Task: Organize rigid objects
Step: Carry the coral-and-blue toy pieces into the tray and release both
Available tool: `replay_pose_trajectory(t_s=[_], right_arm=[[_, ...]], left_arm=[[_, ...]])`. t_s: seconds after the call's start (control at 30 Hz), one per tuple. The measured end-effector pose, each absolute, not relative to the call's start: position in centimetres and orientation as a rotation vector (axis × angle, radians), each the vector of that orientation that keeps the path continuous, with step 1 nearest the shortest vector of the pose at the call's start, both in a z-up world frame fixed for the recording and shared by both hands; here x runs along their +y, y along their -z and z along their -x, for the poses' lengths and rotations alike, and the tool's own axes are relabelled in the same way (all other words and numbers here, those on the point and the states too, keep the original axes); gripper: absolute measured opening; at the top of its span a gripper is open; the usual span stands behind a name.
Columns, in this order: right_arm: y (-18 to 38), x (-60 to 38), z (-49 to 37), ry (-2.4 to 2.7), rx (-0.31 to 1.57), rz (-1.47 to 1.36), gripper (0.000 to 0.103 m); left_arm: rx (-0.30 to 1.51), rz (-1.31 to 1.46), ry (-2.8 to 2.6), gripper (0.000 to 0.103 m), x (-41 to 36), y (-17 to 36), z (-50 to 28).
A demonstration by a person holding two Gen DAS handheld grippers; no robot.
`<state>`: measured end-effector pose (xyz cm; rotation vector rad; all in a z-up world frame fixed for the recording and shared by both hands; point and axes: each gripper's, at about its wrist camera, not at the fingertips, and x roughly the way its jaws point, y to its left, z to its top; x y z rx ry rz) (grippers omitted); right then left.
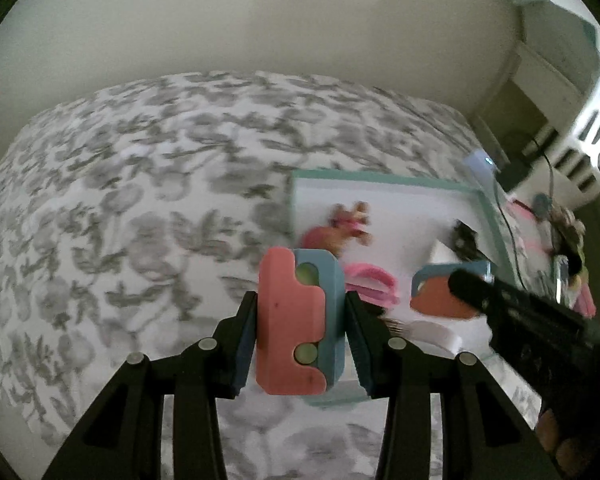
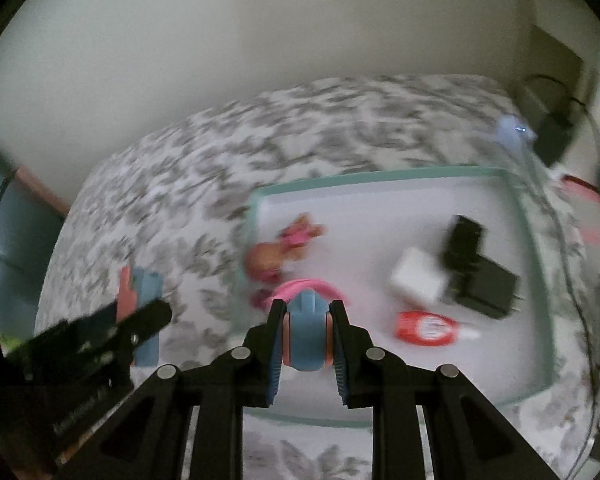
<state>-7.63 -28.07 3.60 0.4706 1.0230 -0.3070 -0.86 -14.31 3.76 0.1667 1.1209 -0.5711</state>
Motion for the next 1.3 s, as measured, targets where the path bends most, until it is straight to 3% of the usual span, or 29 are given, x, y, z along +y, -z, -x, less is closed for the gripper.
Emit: replay_pose_trajectory(t_s=[0.63,0.73,0.8,0.93,1.07,1.3], right_arm=[[-1.7,-32.0,8.8,0.431,1.075,-0.453,0.023],[-1.7,-31.9,8.7,0.425,1.075,-0.451,0.023],[-1.7,-31.8,8.7,0.425,1.076,-0.447,0.023],[-1.7,-31.6,8.7,0.423,1.076,-0.448,0.024],[-1.6,-31.5,8.7,0.419,1.086,-0.443,0.024],[-1.0,-30.5,9.0,0.417,1.124,-0.405,0.024]], left_arm=[[1.136,-0.28,0.659,0.044,-19.8,-0.2,2.8],[1.112,-0.291,0.657,0.05,-19.7,-0.7,3.0],[1.094,-0.295,0.647,0.06,-19.4,-1.0,2.9],[1.059,-0.301,0.592,0.064,-18.4,-1.7,2.6],[1.043,-0.285,0.486,0.076,-16.3,-2.1,1.4],[1.101,-0.226,0.408,0.083,-13.4,-1.0,0.2]])
